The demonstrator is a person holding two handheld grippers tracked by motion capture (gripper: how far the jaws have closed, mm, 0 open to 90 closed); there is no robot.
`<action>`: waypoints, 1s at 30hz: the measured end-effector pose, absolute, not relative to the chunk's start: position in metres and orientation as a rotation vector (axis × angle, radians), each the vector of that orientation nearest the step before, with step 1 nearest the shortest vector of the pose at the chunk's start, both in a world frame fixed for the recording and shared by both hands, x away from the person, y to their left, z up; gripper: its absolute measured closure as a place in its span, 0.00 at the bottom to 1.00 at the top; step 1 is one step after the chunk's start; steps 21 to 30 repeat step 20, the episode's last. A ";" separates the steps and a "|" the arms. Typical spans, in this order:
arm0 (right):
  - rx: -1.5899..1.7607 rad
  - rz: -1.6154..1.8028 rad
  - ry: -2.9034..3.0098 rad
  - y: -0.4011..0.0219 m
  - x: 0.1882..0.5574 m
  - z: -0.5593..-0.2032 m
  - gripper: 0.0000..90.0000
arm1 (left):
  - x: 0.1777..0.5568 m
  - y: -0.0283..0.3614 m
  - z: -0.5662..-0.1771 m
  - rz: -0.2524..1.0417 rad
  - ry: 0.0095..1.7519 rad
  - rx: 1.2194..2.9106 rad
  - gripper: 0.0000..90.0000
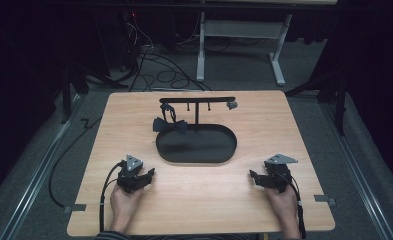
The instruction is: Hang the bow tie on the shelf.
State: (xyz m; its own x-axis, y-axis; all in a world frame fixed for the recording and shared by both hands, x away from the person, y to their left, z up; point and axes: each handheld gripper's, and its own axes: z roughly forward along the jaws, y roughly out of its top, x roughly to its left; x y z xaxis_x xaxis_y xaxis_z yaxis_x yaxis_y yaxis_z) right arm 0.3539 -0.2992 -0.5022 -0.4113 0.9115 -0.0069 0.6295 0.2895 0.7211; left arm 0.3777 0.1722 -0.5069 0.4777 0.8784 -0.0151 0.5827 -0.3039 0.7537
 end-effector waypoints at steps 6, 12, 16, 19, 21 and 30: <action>1.380 0.907 2.146 -0.299 0.354 -0.502 0.33 | 0.378 0.172 -0.507 0.525 1.202 2.018 0.44; 1.380 0.911 2.147 -0.299 0.354 -0.502 0.33 | 0.378 0.172 -0.507 0.517 1.198 2.025 0.41; 1.382 0.911 2.146 -0.299 0.354 -0.502 0.33 | 0.378 0.172 -0.507 0.515 1.197 2.030 0.38; 1.382 0.911 2.146 -0.299 0.354 -0.502 0.33 | 0.378 0.171 -0.507 0.513 1.196 2.029 0.37; 1.380 0.911 2.147 -0.299 0.354 -0.502 0.33 | 0.378 0.171 -0.508 0.515 1.196 2.028 0.37; 1.380 0.911 2.147 -0.299 0.354 -0.502 0.33 | 0.378 0.171 -0.508 0.515 1.196 2.028 0.37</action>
